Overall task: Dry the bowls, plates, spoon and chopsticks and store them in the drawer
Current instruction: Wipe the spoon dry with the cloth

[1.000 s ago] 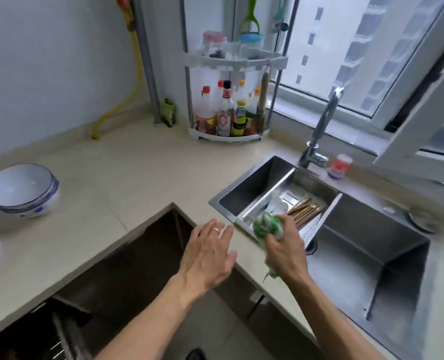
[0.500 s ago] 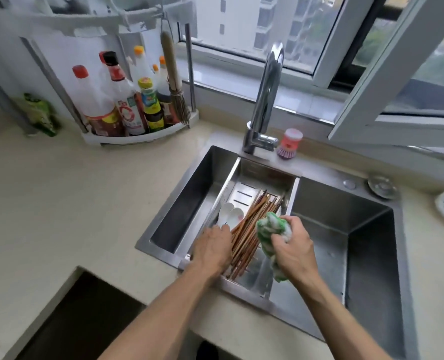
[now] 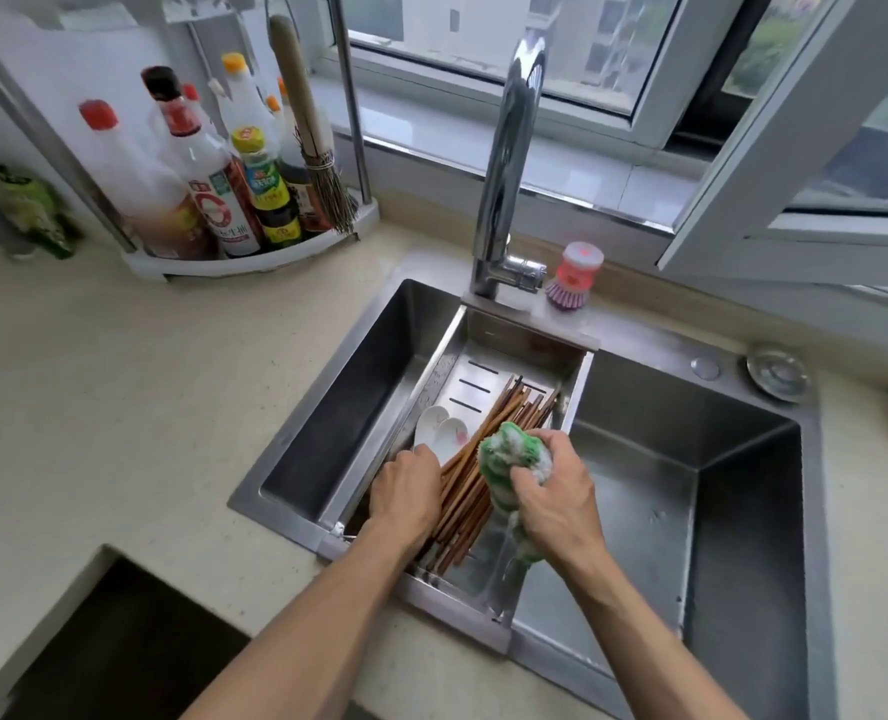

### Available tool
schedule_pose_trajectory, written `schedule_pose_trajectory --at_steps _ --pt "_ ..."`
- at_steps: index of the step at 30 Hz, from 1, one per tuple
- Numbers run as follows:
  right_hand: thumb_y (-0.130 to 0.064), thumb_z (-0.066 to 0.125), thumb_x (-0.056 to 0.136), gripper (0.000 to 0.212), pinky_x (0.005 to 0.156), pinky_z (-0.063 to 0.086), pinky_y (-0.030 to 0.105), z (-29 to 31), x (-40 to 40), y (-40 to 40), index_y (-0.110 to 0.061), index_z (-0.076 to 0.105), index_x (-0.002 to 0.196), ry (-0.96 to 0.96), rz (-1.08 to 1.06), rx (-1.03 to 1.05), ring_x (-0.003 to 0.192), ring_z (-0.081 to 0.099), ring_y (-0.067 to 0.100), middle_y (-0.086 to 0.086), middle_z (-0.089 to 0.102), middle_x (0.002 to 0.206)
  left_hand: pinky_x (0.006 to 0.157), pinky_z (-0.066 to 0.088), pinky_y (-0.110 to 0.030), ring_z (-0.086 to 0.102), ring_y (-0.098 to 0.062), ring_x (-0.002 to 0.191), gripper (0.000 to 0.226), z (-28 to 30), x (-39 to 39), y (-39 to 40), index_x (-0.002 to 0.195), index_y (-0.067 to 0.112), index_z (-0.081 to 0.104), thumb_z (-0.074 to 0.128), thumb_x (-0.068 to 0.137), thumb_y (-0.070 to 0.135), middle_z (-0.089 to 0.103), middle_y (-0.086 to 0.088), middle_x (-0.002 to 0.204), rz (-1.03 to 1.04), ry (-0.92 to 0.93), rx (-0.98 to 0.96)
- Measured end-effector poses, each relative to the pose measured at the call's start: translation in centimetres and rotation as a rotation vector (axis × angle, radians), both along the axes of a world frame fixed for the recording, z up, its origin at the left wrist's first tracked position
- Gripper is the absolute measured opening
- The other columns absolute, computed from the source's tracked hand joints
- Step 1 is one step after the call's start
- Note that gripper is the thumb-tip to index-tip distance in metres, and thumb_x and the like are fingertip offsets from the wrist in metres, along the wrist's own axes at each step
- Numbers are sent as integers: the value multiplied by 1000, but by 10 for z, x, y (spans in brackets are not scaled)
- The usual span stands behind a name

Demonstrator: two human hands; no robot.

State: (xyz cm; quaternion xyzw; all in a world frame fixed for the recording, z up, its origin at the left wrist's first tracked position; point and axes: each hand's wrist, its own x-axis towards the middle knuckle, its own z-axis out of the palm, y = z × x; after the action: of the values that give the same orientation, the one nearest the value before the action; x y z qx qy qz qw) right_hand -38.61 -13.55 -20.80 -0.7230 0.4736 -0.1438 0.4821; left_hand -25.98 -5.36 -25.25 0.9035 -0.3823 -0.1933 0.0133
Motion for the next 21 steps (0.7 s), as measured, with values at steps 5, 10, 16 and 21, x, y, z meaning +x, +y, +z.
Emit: schedule_pose_trajectory --at_steps 5,10,16,21 --pt "-12 59 91 24 62 47 19 -2 -4 -16 -23 51 110 -25 -31 37 80 60 7 -10 59 91 74 47 -39 65 -38 100 20 12 -6 -3 106 1 61 45 94 2 65 -19 110 81 135 -6" --pt "-40 70 83 41 75 55 36 -2 4 -27 -17 54 113 -75 -253 249 86 65 16 -2 65 97 62 36 -32 57 -24 74 27 37 -3 -2 74 14 50 48 100 23 60 -6 79 223 460 -132" --pt "-15 49 96 33 86 52 42 19 35 -10 -2 59 125 -722 -262 1113 96 61 29 15 65 104 56 36 -30 50 -16 63 31 78 -6 -4 75 16 49 44 103 27 57 -3 75 371 595 -347" --pt "2 55 95 43 89 58 42 25 57 8 -19 58 133 -564 -141 812 93 72 24 7 73 107 52 32 -26 49 -15 65 32 103 -12 3 76 20 44 34 106 23 55 -1 76 261 362 -369"
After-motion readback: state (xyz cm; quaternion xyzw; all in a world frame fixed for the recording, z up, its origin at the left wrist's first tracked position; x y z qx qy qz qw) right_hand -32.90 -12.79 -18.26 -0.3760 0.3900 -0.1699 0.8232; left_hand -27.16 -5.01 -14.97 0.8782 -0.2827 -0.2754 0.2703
